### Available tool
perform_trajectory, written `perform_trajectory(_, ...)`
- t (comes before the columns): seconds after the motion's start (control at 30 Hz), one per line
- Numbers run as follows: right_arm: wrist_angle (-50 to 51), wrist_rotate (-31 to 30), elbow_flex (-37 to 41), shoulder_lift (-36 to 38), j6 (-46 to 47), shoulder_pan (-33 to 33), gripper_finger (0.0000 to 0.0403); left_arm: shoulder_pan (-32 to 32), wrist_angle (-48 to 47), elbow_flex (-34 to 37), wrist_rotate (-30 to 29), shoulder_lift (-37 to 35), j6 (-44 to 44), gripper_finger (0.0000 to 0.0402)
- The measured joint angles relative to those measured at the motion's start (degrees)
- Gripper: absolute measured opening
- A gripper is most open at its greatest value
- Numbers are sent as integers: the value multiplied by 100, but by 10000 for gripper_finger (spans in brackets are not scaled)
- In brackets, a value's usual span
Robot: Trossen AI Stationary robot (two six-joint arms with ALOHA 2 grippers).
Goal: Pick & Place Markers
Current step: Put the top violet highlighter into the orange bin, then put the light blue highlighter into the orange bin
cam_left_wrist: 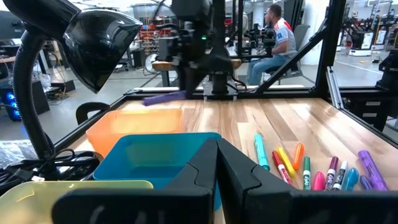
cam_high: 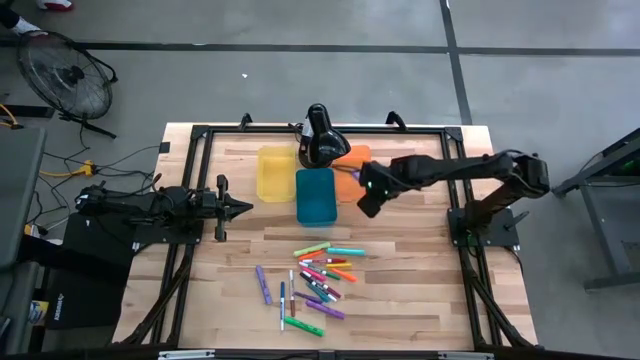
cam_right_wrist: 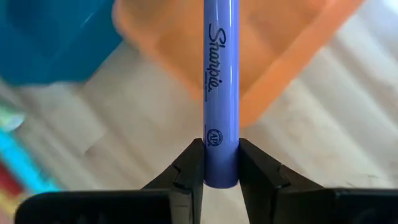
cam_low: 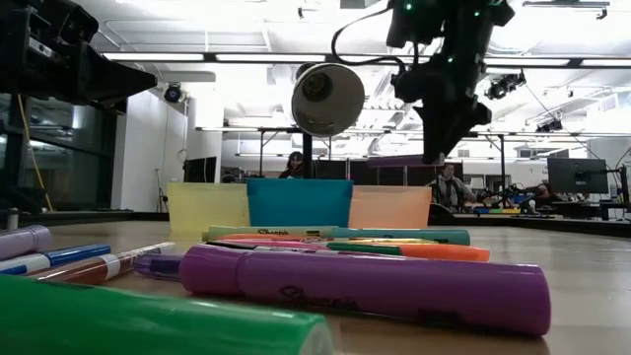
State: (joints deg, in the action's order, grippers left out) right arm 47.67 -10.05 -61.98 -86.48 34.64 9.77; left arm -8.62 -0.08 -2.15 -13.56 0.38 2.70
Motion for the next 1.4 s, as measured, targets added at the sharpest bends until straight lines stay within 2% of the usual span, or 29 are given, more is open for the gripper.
perform_trajectory(0.27, -402, -156, 0, -41, 194, 511, 77, -2, 0, 0, 0, 0, 2, 1)
perform_trajectory(0.43, -614, -357, 0, -88, 702, 649, 77, -1, 0, 0, 0, 0, 2, 1)
perform_trajectory(0.6, -826, -127, 0, -246, 860, 721, 79, 0, 0, 0, 0, -2, 1, 1)
perform_trajectory(1.23, -1092, 62, 0, -437, 364, 647, 117, 0, 0, 0, 0, -2, 0, 1)
perform_trajectory(1.4, -1092, 299, 0, -437, 98, 522, 117, 0, 0, 0, 0, -1, 2, 1)
